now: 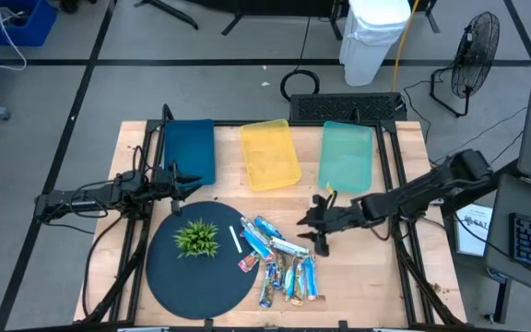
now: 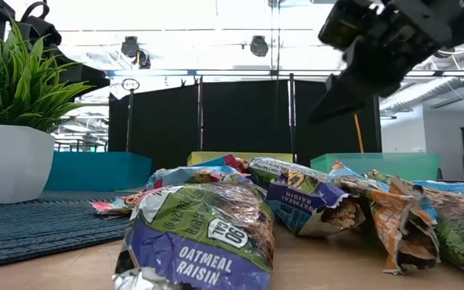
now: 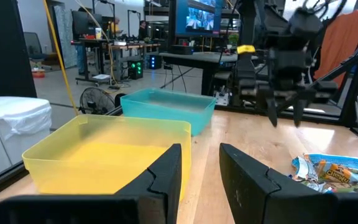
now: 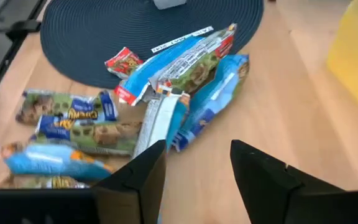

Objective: Pick and place Granola Bars by type
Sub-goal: Put the yellow granola bar into the blue bin

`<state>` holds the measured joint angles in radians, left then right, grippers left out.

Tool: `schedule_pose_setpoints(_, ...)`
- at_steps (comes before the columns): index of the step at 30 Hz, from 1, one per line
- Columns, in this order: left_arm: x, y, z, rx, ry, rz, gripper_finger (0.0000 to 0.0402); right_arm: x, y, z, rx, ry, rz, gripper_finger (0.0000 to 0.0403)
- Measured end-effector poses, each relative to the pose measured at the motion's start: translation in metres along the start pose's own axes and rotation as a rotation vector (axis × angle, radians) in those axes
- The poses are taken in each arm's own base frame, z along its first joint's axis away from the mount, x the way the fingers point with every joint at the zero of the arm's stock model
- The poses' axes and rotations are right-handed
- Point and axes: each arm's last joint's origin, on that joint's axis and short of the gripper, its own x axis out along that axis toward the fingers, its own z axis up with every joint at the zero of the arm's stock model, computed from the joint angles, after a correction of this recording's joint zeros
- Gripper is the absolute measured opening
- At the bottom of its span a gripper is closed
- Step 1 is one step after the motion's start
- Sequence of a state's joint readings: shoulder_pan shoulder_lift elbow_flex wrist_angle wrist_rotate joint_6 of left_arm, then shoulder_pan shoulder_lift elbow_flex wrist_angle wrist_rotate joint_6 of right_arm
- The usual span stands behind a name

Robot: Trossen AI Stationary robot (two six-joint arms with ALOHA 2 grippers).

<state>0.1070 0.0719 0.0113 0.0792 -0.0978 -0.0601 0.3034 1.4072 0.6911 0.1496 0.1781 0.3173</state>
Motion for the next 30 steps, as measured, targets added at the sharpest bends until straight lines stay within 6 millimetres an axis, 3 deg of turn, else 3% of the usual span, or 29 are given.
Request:
schedule_pose_setpoints(12,0.000,0.000,0.000,0.000,0.000,0.000,0.0113,0.049,0.027,-0.030,0.126,-0.020,0.083,0.0190)
schedule_pose_setpoints(30,0.000,0.000,0.000,0.000,0.000,0.001,0.0113,0.057,0.023,-0.042,0.083,-0.005,-0.064,0.0187)
